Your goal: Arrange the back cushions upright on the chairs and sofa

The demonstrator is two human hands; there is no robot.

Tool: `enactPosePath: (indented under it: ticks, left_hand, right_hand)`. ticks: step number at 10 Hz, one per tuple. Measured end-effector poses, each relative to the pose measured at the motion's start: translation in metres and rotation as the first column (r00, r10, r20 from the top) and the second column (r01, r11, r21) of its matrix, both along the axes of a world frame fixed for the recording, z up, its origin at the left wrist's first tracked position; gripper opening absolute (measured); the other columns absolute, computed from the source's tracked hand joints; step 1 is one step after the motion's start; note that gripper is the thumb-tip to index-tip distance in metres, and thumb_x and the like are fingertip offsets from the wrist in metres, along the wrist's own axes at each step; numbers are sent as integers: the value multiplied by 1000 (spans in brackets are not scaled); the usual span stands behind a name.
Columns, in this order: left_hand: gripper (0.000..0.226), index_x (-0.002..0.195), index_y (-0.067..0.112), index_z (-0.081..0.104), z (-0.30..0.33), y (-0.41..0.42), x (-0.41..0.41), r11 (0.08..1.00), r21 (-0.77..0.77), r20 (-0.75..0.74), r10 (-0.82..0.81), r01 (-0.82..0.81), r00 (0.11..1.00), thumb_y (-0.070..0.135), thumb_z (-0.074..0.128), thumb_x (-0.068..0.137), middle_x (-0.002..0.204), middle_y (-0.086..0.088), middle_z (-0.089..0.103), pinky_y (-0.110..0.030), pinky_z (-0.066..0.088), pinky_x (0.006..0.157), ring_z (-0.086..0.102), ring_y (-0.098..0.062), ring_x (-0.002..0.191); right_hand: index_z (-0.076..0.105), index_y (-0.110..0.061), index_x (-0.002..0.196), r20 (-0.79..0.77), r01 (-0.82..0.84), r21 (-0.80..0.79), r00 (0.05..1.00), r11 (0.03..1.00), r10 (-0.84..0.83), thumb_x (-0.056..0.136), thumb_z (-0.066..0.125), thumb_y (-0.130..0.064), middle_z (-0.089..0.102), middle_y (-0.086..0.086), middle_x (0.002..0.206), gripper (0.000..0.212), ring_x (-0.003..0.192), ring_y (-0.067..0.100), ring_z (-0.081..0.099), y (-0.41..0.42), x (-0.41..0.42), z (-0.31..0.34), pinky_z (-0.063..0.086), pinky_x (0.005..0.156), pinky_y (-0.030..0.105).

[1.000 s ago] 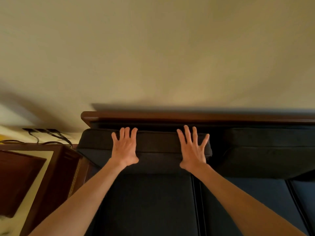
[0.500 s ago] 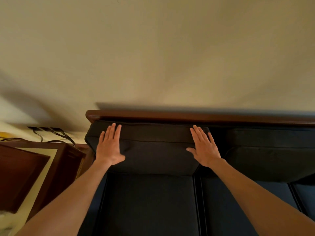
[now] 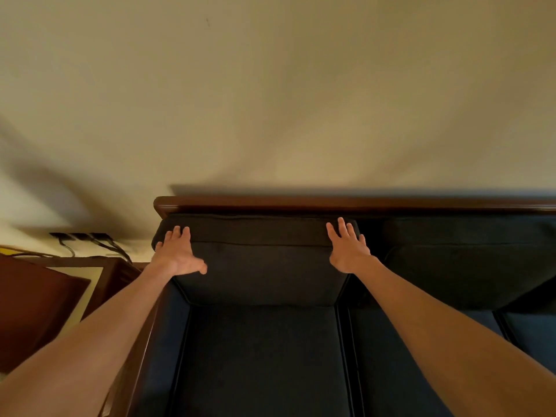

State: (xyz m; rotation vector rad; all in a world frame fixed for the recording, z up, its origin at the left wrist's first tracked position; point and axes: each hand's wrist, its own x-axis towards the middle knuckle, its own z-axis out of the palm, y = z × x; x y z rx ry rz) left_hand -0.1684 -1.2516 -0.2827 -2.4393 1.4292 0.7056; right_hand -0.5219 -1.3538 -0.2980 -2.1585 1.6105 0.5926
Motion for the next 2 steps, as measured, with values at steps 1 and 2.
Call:
enactPosePath:
  ticks: [1,2]
  left_hand:
    - [103,155,14,18,16,1,-23,999,22,-114,28,-25,993,42,78,76,162,-10,16,-48,28,116,21,-32,147]
    - [85,149,15,36,31,2,-56,999,-32,-294,1,-11,956,38,78,79,150,-8,42,-41,40,108,44,-28,134]
  right_hand:
    - [10,-21,158,-48,-8,34,999,999,10,100,46,-25,5,9,165,68,151,33,6,6,2,26,7,118,61]
    - [44,-18,145,-39,31,52,999,998,-29,98,45,-22,49,9,142,47,135,35,39,15,-4,55,2,115,69]
